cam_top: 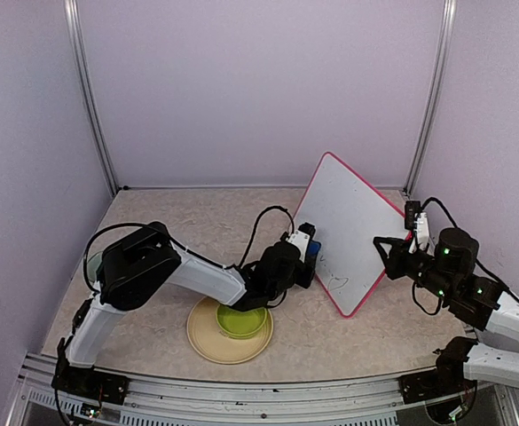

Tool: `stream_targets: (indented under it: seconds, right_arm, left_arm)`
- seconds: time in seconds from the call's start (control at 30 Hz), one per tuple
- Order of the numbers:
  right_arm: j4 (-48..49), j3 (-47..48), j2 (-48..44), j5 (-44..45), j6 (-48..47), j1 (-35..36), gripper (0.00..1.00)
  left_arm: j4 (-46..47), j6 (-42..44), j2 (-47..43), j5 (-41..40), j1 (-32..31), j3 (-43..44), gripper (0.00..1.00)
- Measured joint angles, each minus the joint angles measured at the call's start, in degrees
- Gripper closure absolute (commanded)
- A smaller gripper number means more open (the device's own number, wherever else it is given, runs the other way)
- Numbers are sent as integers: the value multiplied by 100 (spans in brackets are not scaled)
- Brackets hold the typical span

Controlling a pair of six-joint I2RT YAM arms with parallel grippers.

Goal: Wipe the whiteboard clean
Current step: Erase the center of the whiteboard.

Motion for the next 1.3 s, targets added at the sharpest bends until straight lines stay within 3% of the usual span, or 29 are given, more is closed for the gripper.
stream_targets:
  seconds: [0.47, 0.63, 0.97, 1.3]
  right_arm:
    - [-4, -48, -72, 28, -9, -4, 100]
    - [-2, -52, -74, 22, -2, -4, 100]
    - [31, -57, -28, -313, 160, -4, 100]
    - [59, -55, -4, -258, 168, -4, 100]
  left_arm:
    - [105, 498, -146, -181, -448, -44, 100]
    - [20, 120, -153, -122, -275, -46, 100]
    - [-872, -459, -94, -109, 841, 356, 99]
    - [-796, -365, -79, -11, 710, 343, 100]
